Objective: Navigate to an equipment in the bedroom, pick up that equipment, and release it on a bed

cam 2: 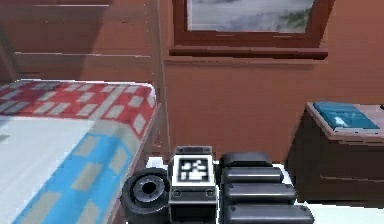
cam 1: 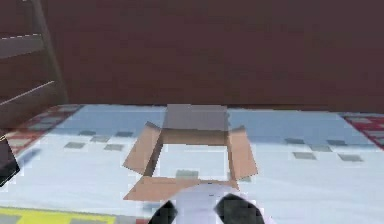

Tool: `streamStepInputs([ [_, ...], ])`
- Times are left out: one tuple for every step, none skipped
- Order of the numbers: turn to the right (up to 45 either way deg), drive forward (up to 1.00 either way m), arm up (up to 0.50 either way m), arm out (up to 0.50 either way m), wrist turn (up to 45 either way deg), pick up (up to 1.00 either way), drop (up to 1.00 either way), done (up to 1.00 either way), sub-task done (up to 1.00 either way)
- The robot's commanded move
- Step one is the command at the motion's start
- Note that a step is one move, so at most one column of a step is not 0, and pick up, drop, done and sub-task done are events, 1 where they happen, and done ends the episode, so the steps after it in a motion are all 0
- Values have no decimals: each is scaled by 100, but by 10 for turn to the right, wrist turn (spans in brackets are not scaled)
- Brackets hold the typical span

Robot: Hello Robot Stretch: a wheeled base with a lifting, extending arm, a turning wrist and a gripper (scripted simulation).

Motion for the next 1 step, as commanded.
streamStepInputs([
  [-30,0,0,0,0,0,0,0,0],
])
